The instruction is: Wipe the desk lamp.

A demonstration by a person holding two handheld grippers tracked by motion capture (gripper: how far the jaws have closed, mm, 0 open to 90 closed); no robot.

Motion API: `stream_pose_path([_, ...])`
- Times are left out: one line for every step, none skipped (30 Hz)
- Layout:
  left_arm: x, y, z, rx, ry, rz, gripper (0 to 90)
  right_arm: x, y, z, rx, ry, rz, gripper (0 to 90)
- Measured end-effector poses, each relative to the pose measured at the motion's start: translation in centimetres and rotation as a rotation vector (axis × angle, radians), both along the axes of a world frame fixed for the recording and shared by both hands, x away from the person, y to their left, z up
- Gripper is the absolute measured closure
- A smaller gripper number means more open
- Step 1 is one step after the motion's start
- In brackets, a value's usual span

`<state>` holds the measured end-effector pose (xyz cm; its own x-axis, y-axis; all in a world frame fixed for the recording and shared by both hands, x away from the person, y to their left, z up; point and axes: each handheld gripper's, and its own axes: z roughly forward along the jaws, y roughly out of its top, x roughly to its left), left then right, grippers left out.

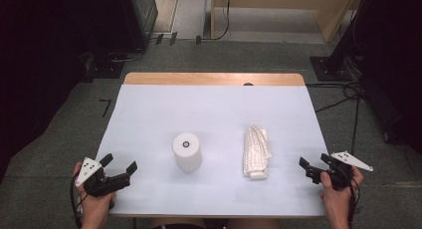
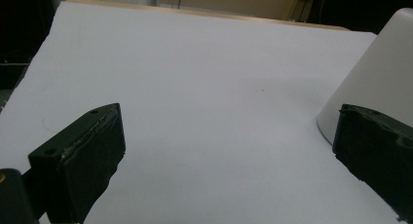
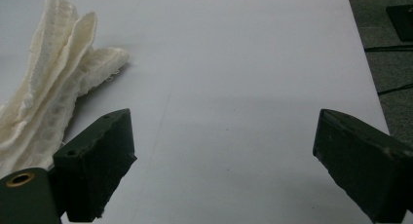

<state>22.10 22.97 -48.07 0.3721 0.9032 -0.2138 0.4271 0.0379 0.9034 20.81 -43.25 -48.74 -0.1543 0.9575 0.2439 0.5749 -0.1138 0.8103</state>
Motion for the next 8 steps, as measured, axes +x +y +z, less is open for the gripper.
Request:
stream_pose_path([0.1, 0.0, -0.1, 0.000, 0.008, -0.002, 0.0, 0.0, 0.1, 0.0, -0.001, 0.000, 0.003, 7.7])
stream_pose_path([0.1, -0.1, -0.2, 0.002, 0.017, -0.006, 0.0, 0.1, 0.3, -0.1, -0.016, 0.006, 0.003, 7.7])
stream_pose_path([0.2, -0.1, -0.2, -0.002, 0.022, -0.010, 0.0, 0.1, 0.3, -0.1, -0.016, 0.006, 0.003, 7.7])
stream_pose_path([0.3, -0.2, -0.3, -0.001, 0.032, -0.013, 0.0, 0.2, 0.5, -0.1, -0.025, 0.016, 0.001, 7.7])
stream_pose_path([0.3, -0.3, -0.4, 0.007, 0.037, -0.017, 0.0, 0.2, 0.6, -0.2, -0.044, 0.017, 0.001, 7.7])
stream_pose_path([0.4, -0.4, -0.5, 0.012, 0.039, -0.016, 0.0, 0.3, 0.8, -0.2, -0.055, 0.020, 0.007, 7.7])
stream_pose_path([0.4, -0.5, -0.5, 0.024, 0.041, -0.019, 0.0, 0.4, 1.0, -0.3, -0.062, 0.031, 0.009, 7.6])
stream_pose_path([0.4, -0.6, -0.6, 0.027, 0.041, -0.020, 0.0, 0.5, 1.1, -0.4, -0.072, 0.043, 0.012, 7.6])
